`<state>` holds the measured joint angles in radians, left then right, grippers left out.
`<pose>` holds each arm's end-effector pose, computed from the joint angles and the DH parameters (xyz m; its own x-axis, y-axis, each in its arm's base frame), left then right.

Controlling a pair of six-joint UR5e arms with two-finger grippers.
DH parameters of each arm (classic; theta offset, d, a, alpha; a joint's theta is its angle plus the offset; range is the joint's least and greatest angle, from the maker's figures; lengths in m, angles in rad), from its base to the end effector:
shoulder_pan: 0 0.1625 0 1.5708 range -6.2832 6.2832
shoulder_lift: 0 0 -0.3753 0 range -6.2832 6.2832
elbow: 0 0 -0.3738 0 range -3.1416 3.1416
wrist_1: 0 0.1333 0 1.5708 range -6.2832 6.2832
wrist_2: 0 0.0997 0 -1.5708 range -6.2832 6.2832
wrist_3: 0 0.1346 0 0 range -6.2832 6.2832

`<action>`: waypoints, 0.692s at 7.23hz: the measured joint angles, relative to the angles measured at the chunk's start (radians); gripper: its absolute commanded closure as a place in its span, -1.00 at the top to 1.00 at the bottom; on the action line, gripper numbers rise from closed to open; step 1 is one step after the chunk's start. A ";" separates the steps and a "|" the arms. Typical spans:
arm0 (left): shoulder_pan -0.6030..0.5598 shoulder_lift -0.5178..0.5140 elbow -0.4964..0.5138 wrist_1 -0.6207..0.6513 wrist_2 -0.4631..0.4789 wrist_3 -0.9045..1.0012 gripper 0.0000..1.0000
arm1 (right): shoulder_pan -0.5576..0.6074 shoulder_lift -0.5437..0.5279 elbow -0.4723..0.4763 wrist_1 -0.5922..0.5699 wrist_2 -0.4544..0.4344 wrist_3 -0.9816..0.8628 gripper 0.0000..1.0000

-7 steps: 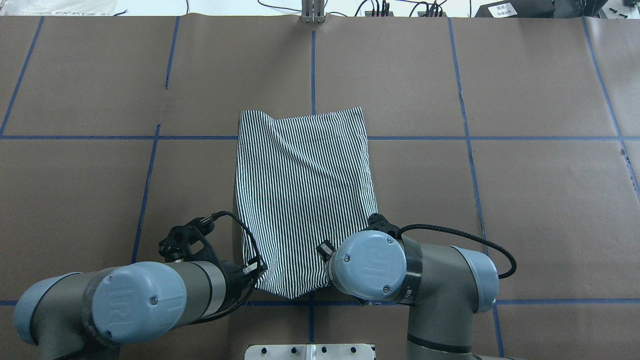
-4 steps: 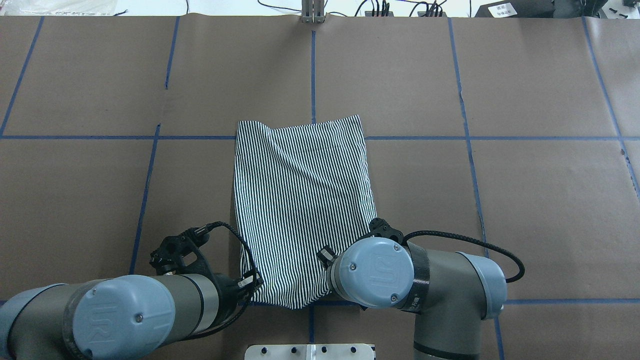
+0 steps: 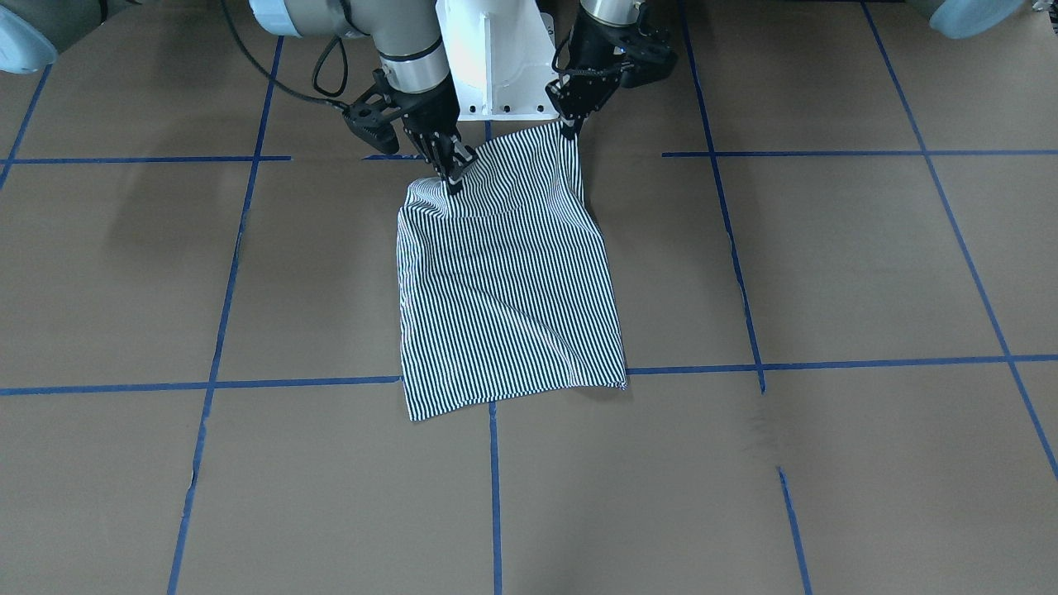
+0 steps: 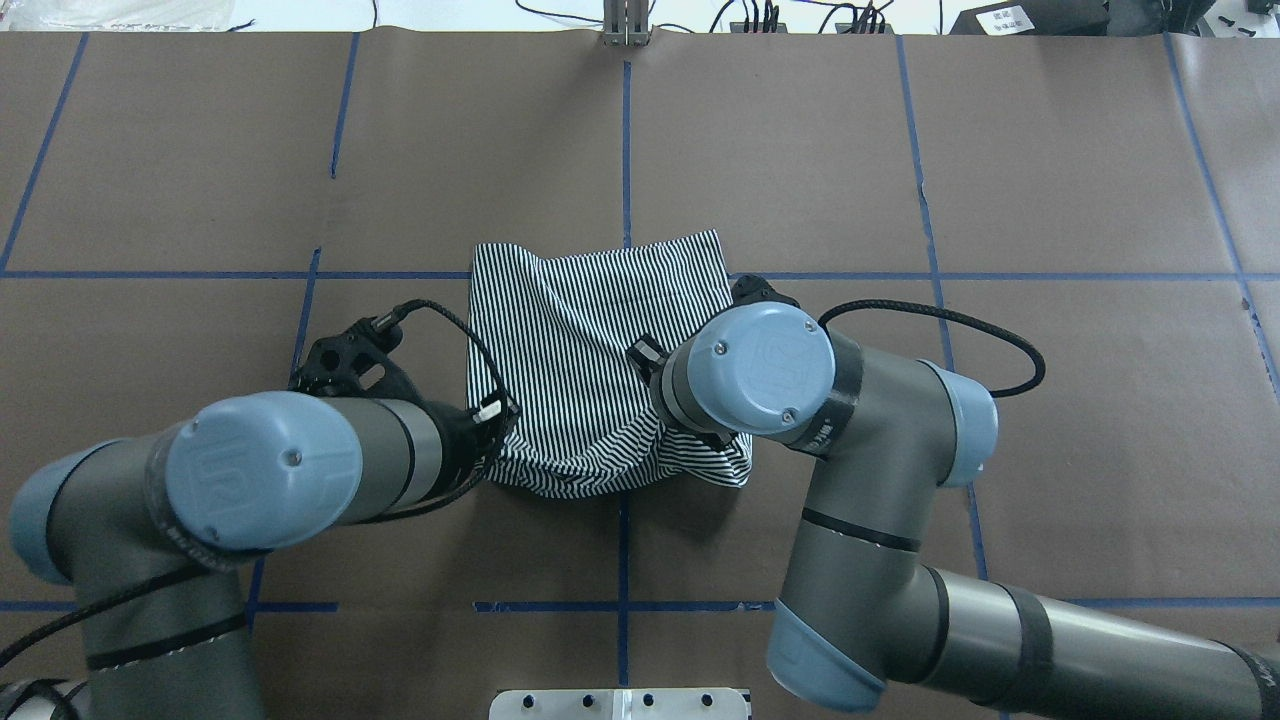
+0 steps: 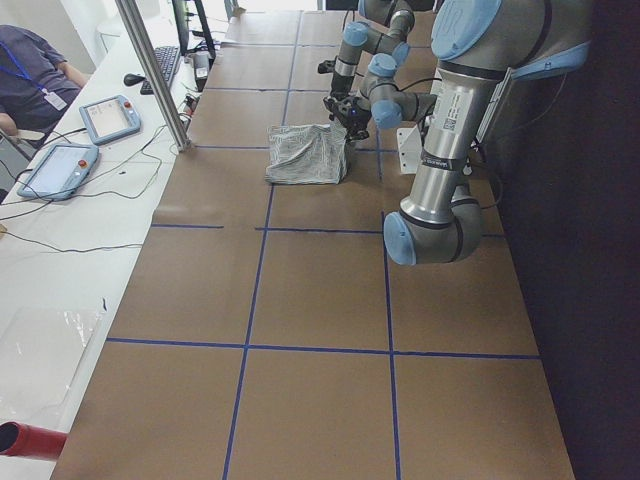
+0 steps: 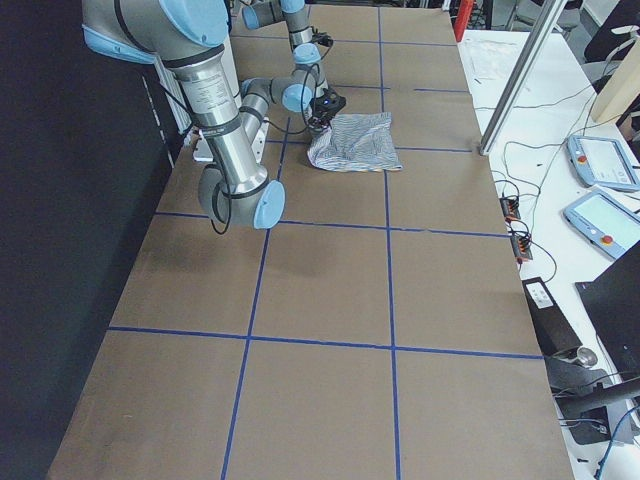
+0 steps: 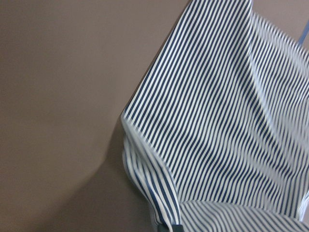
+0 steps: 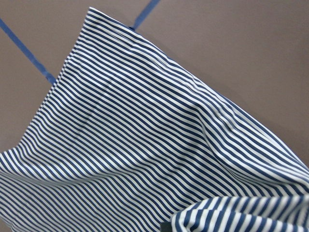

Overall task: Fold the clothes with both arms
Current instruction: 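Lift the near edge with both grippers and fold it toward the far edge, then lay the folded edge down and raise both grippers away from the shirt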

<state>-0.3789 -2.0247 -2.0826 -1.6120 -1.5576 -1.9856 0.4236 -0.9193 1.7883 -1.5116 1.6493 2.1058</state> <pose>0.4557 -0.3268 0.1800 0.3012 -0.5537 -0.7764 0.5481 0.7668 -0.3342 -0.5294 -0.3733 0.1761 0.2902 0.6884 0.6647 -0.5818 0.6784 -0.4486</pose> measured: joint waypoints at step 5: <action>-0.160 -0.060 0.336 -0.287 -0.001 0.014 -1.00 | 0.124 0.189 -0.357 0.111 -0.001 -0.200 -1.00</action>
<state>-0.5392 -2.0843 -1.7464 -1.8989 -1.5584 -1.9712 0.5481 -0.7307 1.4312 -1.4004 1.6486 1.9053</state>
